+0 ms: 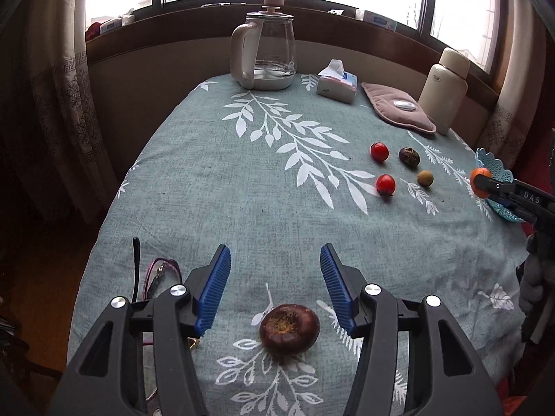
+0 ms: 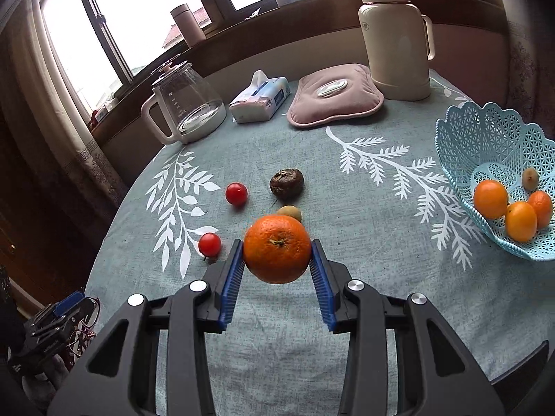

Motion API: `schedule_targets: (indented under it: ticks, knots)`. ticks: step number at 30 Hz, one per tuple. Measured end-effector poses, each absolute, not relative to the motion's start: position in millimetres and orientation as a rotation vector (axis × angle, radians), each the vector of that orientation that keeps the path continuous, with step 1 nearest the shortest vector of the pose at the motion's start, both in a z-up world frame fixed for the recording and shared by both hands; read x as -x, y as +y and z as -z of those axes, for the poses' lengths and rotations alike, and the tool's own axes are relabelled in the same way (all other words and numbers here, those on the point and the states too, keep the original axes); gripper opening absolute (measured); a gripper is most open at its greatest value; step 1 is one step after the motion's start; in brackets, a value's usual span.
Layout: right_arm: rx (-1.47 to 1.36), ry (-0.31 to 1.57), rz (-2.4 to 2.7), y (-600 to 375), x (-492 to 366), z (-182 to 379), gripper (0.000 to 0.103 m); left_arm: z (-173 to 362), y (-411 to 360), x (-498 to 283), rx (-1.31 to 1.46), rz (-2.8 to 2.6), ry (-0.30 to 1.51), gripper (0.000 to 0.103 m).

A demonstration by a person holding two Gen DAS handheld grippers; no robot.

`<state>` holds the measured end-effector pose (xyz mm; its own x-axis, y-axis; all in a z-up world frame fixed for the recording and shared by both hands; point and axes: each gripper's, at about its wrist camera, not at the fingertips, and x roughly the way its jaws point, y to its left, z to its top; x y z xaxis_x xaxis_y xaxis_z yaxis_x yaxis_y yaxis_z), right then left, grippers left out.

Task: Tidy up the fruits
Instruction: 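Carry the tangerine into the blue basket and open the right tool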

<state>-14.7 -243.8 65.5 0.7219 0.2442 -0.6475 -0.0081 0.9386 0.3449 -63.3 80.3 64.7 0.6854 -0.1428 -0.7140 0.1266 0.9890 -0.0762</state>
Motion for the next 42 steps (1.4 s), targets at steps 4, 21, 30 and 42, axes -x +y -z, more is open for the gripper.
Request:
schedule_targets:
  ticks: [4,21,30,42]
  knots:
    - [-0.301,0.766,-0.14,-243.4,21.2,-63.8,0.04,-48.3,74.8,76.2,0.004,0.175,0.841,0.054]
    - [-0.326,0.725,-0.114,-265.2,32.5,-75.9,0.04,-19.9,67.8,77.5,-0.007,0.196,0.906,0.043]
    - [-0.383,0.651,-0.048,-306.5,41.5,-96.7,0.04,-34.9,57.0,83.3,-0.001,0.238,0.856,0.043]
    - [-0.503,0.576,0.179,-413.5,59.6,-103.3,0.04,-56.8,32.3,82.5,-0.003,0.301,0.82,0.043]
